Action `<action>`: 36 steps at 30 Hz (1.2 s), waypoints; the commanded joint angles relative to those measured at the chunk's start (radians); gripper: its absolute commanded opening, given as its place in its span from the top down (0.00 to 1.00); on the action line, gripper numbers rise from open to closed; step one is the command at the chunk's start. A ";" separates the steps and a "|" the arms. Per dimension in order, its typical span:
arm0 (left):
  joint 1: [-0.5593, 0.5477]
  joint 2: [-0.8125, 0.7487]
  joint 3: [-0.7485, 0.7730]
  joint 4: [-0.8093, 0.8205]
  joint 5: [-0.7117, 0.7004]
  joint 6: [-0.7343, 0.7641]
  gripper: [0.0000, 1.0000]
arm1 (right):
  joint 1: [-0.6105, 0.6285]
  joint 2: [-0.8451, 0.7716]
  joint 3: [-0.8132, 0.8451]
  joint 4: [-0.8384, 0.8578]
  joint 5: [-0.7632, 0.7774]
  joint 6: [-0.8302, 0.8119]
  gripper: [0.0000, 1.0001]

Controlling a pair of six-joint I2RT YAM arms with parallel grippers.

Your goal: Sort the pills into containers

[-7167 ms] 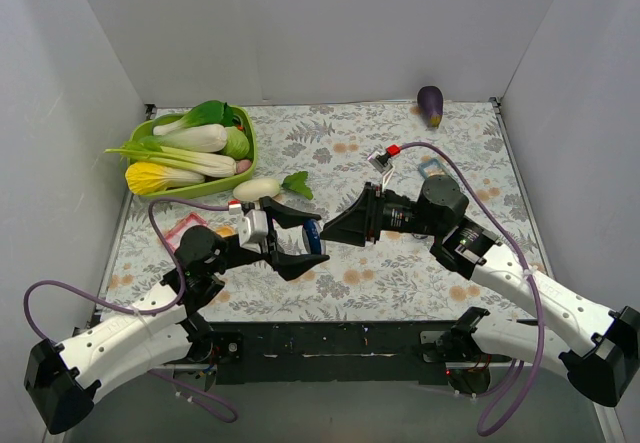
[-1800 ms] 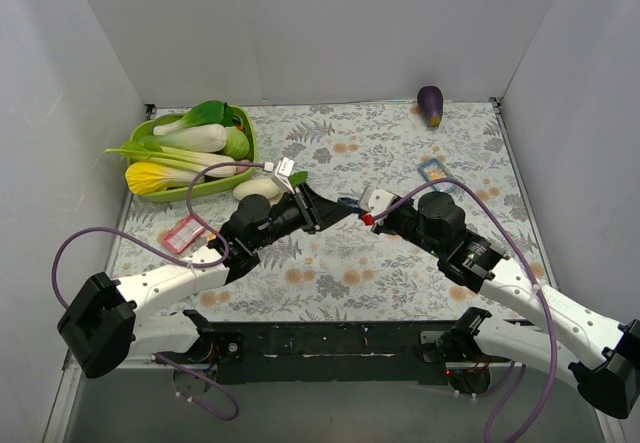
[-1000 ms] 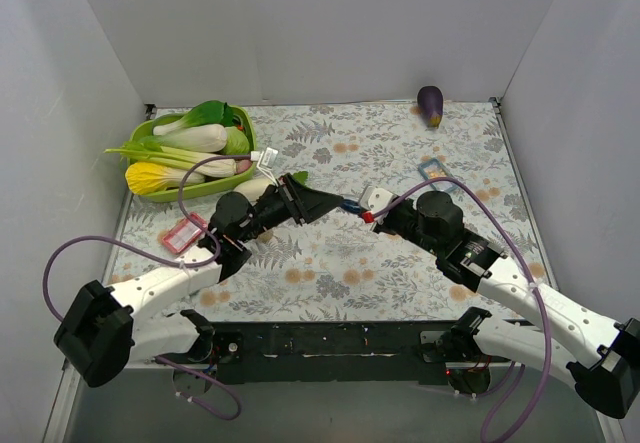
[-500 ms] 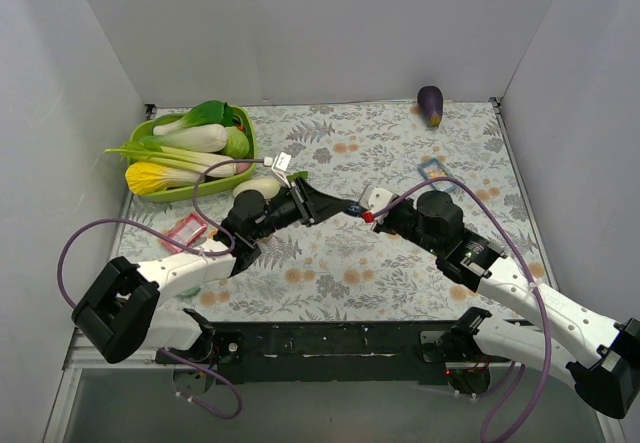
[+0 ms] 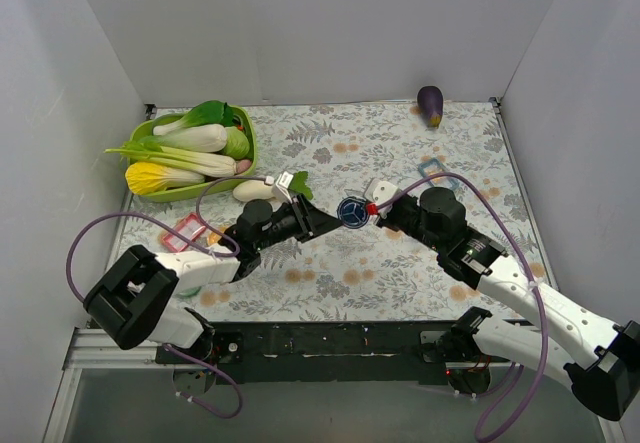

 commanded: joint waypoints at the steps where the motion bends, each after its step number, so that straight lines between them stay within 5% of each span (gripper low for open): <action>1: 0.018 -0.049 0.040 -0.029 0.013 0.036 0.66 | -0.010 0.006 0.021 0.063 -0.009 0.008 0.99; 6: 0.027 -0.194 0.071 -0.202 0.022 0.111 0.48 | -0.050 0.058 0.007 0.077 -0.008 -0.003 0.99; 10: 0.031 -0.370 0.113 -0.457 -0.100 0.220 0.28 | -0.114 0.125 -0.017 0.124 -0.067 0.014 0.99; 14: 0.039 -0.522 0.149 -0.670 -0.192 0.314 0.18 | -0.173 0.231 -0.048 0.183 -0.156 0.022 0.99; 20: 0.041 -0.712 0.109 -0.764 -0.242 0.331 0.16 | -0.237 0.401 -0.054 0.317 -0.255 0.016 0.99; 26: 0.041 -0.881 0.008 -0.802 -0.276 0.297 0.16 | -0.286 0.461 -0.105 0.454 -0.514 -0.162 0.99; 30: 0.041 -0.947 -0.017 -0.845 -0.291 0.294 0.15 | -0.305 0.541 -0.062 0.416 -0.734 -0.325 0.99; 36: 0.041 -1.013 -0.009 -0.934 -0.308 0.322 0.13 | -0.311 0.703 0.084 0.243 -0.839 -0.595 0.99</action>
